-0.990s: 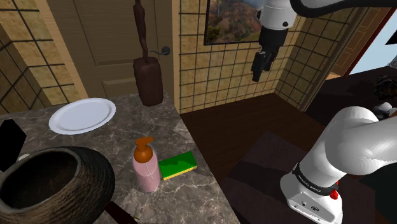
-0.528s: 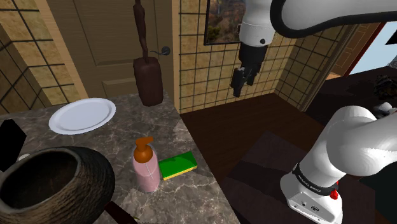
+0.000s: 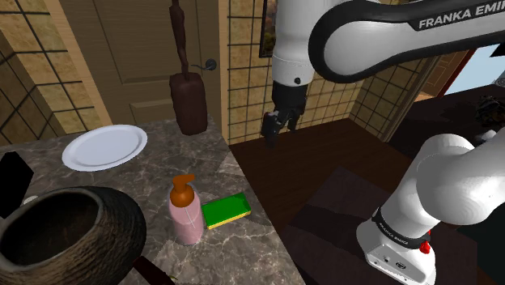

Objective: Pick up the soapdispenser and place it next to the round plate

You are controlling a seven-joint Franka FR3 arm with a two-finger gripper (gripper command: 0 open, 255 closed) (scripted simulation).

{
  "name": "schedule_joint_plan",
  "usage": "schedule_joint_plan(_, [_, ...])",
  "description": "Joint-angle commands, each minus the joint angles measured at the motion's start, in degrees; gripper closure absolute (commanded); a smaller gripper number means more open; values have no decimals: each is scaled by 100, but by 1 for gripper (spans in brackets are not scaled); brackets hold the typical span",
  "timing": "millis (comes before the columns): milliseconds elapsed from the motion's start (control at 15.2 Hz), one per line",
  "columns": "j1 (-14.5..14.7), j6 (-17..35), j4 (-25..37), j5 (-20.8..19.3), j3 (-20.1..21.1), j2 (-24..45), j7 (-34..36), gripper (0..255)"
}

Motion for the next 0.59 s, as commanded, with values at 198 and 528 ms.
schedule_joint_plan(198, [133,530,294,171,558,756,687,0])
schedule_joint_plan(528, [179,1009,766,76,1069,1656,1387,0])
